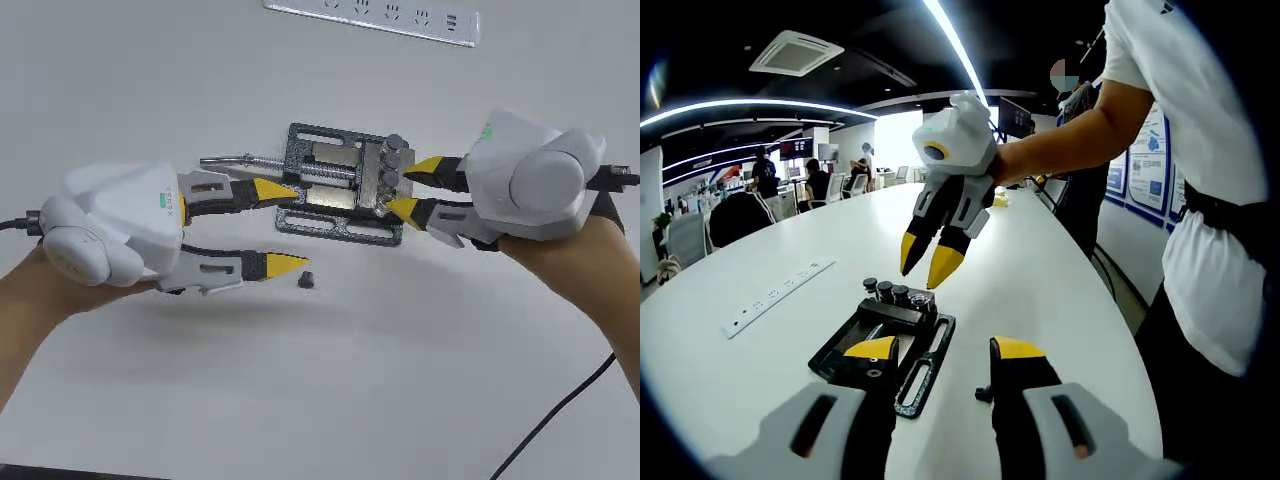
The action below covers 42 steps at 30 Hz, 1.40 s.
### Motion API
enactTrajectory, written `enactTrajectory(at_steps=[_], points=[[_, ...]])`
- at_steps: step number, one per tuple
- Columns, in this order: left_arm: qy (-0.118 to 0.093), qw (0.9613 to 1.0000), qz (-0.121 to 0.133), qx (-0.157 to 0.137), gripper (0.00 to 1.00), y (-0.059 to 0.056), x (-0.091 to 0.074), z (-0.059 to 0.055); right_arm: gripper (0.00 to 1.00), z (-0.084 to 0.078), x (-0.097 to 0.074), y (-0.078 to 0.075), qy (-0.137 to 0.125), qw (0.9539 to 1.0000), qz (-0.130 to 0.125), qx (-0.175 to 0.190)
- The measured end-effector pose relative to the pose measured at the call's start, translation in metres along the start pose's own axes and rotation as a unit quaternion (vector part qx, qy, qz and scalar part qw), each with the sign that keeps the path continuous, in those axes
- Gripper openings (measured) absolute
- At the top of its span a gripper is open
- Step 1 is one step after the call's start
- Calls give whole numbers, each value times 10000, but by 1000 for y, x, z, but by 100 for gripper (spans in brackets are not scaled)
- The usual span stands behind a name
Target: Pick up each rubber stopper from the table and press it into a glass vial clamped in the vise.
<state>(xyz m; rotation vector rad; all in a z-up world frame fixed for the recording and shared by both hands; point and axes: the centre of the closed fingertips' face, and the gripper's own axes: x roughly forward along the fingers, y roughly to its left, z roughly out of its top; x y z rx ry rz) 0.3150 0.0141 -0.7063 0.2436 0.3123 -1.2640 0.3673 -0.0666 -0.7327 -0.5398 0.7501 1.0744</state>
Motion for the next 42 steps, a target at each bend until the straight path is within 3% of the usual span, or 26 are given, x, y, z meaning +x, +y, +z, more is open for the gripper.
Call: enactTrajectory(at_steps=[21,32,42], points=[[41,9999,96,-114,34,-17,-4,-4,31,-3,-10,37,-290,9995,144,30],[60,9998,131,-170,34,-26,-4,-6,31,-8,-14,50,-333,9992,232,8],[68,9997,141,-186,35,-27,-3,-7,31,-10,-12,57,-337,9990,304,-5]])
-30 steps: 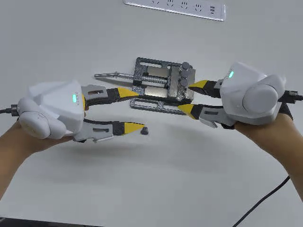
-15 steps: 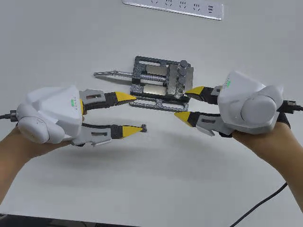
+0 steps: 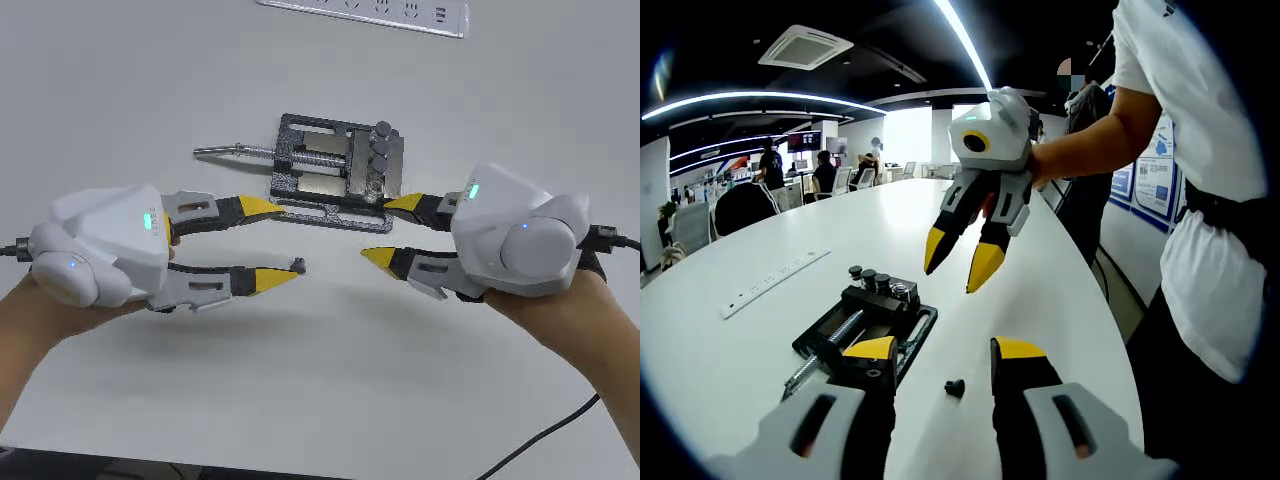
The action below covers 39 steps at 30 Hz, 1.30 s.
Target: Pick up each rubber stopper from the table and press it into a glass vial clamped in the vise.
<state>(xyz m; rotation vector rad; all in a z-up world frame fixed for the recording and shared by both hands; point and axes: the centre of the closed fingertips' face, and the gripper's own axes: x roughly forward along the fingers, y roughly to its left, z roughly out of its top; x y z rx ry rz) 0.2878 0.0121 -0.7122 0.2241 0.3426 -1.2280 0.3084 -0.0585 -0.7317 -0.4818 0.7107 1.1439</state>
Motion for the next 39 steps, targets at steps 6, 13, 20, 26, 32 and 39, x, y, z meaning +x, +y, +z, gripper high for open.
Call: enactTrajectory(at_steps=[6,13,20,26,32,39], points=[[15,10000,0,-26,35,0,0,-4,30,0,6,7,44,9999,100,-66],[9,10000,33,-76,37,0,-4,-12,29,0,17,18,132,9995,249,-159],[1,9999,75,-115,38,2,-11,-18,28,0,30,35,180,9987,437,-210],[-34,9998,131,-142,40,7,-16,-21,27,-3,42,48,252,9978,566,-248],[-47,9998,163,-127,43,11,-22,-23,24,-3,54,57,299,9970,658,-265],[-52,9997,195,-131,43,15,-27,-25,17,-4,67,65,392,9961,682,-410]])
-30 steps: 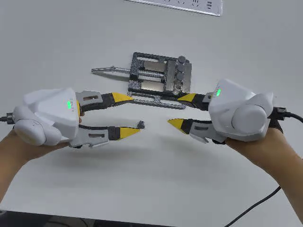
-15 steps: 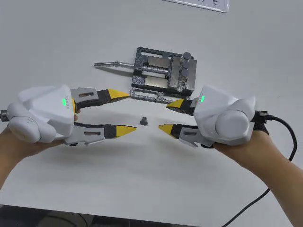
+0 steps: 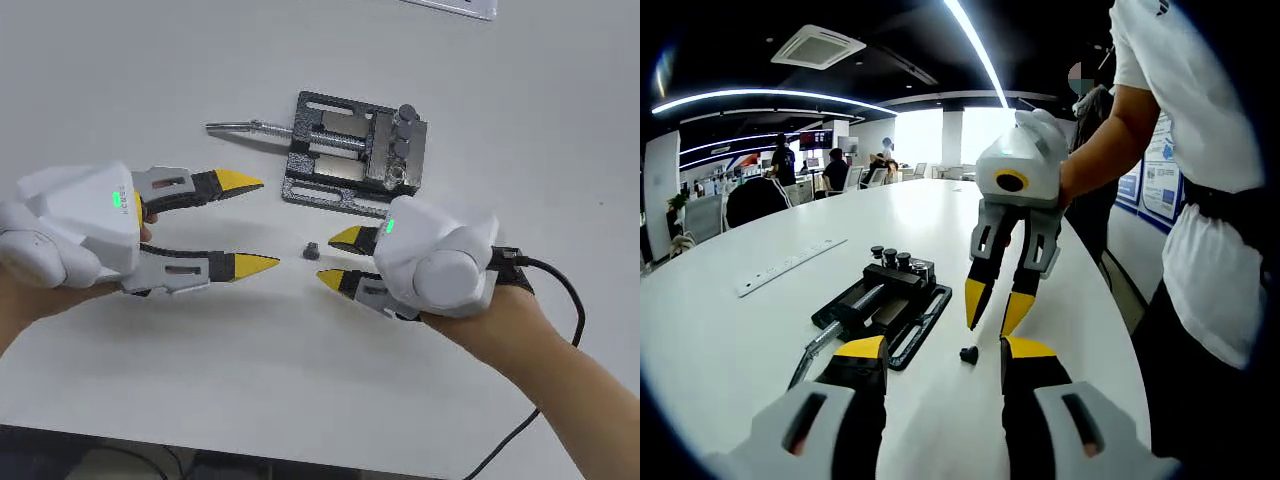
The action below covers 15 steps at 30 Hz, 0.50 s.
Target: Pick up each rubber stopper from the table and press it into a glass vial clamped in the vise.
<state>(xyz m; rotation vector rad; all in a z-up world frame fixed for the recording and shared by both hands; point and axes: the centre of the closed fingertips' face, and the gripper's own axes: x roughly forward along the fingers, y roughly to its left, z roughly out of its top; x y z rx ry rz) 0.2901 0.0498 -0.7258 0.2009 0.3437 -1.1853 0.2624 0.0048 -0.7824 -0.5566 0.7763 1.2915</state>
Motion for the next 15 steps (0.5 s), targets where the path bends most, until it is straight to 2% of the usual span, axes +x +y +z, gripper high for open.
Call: enactTrajectory(at_steps=[15], points=[[-38,10000,57,-42,44,3,-9,-6,10,-1,14,-9,123,9998,-116,-50]])
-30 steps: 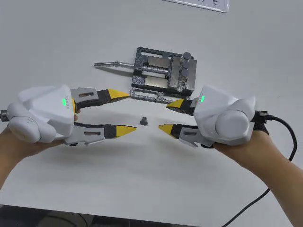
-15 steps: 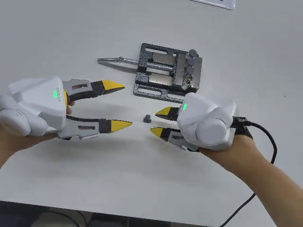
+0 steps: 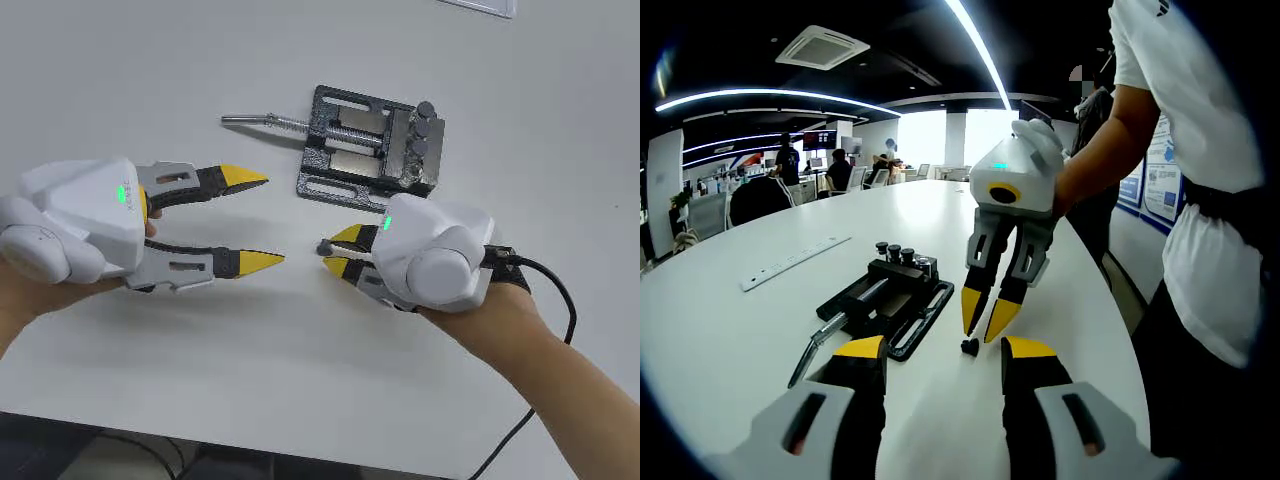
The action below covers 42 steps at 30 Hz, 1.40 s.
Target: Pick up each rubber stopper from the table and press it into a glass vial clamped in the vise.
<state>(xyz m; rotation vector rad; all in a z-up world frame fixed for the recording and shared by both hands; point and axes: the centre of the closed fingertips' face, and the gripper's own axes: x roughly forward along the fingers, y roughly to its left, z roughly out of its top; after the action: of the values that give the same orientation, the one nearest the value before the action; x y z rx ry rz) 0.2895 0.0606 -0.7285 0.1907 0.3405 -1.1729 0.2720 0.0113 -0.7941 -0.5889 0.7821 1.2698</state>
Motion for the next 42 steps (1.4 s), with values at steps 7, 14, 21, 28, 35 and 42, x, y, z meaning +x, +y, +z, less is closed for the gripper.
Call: enactTrajectory(at_steps=[7,14,21,28,35,42], points=[[-18,10000,20,-17,44,1,-2,-1,6,-3,3,-1,74,10000,-16,-41],[-33,10000,18,-8,44,2,-1,0,3,-3,2,-2,75,9999,-23,-86],[-39,10000,-2,4,44,1,2,1,2,-4,-1,-3,74,10000,-26,-53],[-44,10000,-20,28,44,-1,3,4,1,-3,-6,-1,46,9998,40,180],[-27,10000,-40,51,44,-3,4,4,1,-5,-8,3,47,9988,167,448],[-21,10000,-64,68,44,-6,5,5,1,-12,-11,10,83,9954,349,886]])
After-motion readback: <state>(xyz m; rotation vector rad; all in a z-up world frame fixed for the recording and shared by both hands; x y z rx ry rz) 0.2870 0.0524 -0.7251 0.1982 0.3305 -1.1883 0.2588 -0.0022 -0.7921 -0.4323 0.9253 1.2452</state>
